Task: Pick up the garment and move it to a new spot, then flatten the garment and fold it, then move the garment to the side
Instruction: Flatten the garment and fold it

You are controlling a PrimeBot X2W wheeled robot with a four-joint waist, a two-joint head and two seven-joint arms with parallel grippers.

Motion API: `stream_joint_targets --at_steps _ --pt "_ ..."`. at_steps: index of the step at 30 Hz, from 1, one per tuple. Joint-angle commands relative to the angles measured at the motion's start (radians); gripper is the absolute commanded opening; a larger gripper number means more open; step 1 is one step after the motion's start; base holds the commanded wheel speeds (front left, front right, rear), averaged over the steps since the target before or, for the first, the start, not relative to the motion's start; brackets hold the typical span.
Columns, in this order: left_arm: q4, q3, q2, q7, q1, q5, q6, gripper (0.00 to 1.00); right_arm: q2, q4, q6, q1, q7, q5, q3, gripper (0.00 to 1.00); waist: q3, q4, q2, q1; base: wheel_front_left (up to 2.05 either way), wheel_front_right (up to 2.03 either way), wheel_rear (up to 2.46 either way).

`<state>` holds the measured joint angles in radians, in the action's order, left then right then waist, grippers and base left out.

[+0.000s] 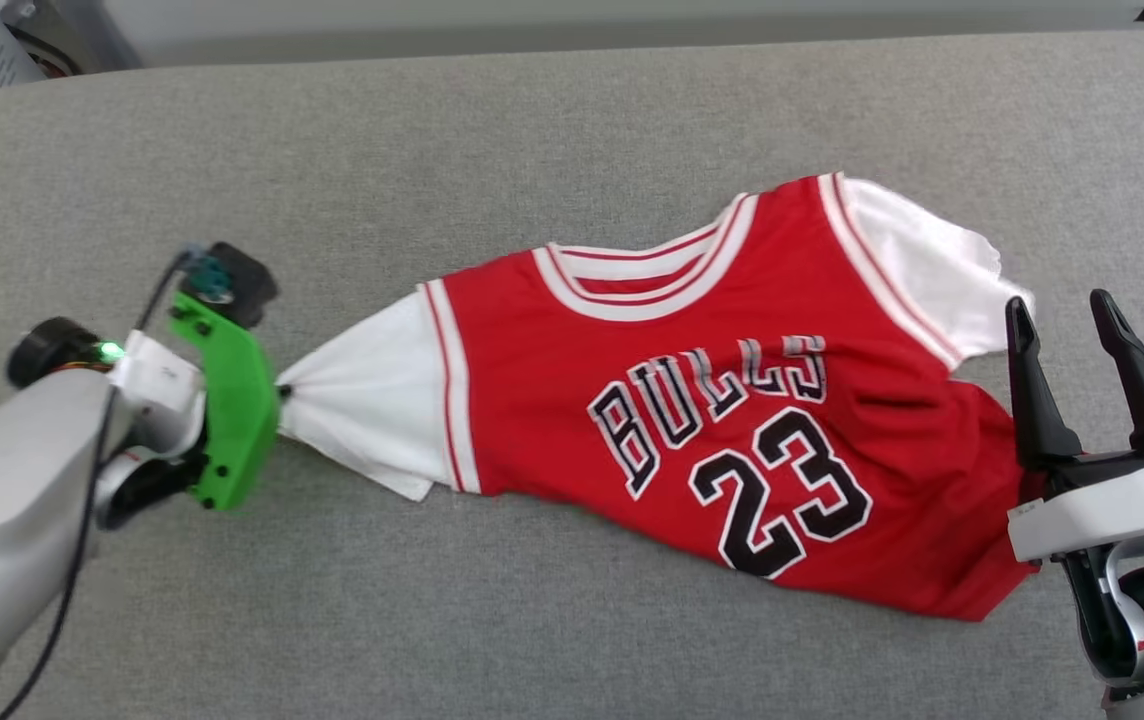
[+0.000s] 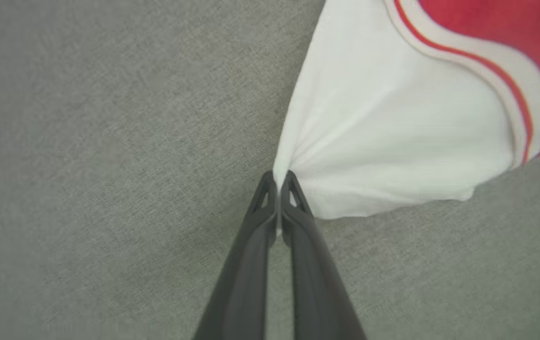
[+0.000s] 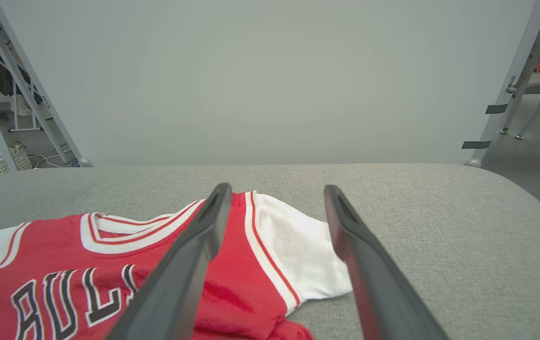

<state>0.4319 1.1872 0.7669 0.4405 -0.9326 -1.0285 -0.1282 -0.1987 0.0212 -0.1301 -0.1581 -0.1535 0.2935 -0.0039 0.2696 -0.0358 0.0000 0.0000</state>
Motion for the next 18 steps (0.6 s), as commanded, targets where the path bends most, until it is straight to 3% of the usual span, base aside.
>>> stream_joint_targets --at_steps 1,8,14,15,16,17,18 --pt "0.012 -0.009 0.023 -0.004 0.005 -0.009 -0.002 0.00 0.001 0.002 -0.001 0.014 0.002 0.001 -0.004 1.00 -0.013 0.009 0.0000 0.0000 0.00 0.00 0.00" --pt "0.097 -0.023 0.073 0.004 0.037 -0.049 0.014 0.00 0.006 0.006 -0.001 0.027 0.012 0.002 -0.008 1.00 -0.020 0.005 0.0000 0.0000 0.00 0.00 0.00" --pt "0.205 -0.027 0.014 -0.050 0.091 -0.077 0.026 0.00 -0.005 0.008 -0.001 0.026 0.026 -0.001 -0.026 1.00 -0.011 -0.002 0.0000 0.0000 0.00 0.00 0.00" --pt "0.214 -0.030 0.001 -0.068 0.093 -0.077 0.026 0.04 -0.008 0.009 -0.001 0.023 0.031 -0.001 -0.027 1.00 -0.012 0.000 0.0000 0.0000 0.00 0.00 0.00" --pt "0.222 -0.032 -0.009 -0.083 0.092 -0.075 0.027 0.46 -0.012 0.010 -0.001 0.019 0.034 -0.001 -0.028 1.00 -0.013 0.003 0.0000 0.0000 0.00 0.00 0.00" --pt "0.230 -0.033 -0.019 -0.109 0.088 -0.063 0.029 1.00 -0.019 0.012 -0.001 0.014 0.039 -0.002 -0.030 1.00 -0.016 0.006 0.0000 0.0000 0.00 0.00 0.00" --pt "0.235 -0.032 -0.025 -0.132 0.083 -0.049 0.032 1.00 -0.027 0.013 -0.001 0.006 0.042 -0.002 -0.031 1.00 -0.018 0.008 0.0000 0.0000 0.00 0.00 0.00"
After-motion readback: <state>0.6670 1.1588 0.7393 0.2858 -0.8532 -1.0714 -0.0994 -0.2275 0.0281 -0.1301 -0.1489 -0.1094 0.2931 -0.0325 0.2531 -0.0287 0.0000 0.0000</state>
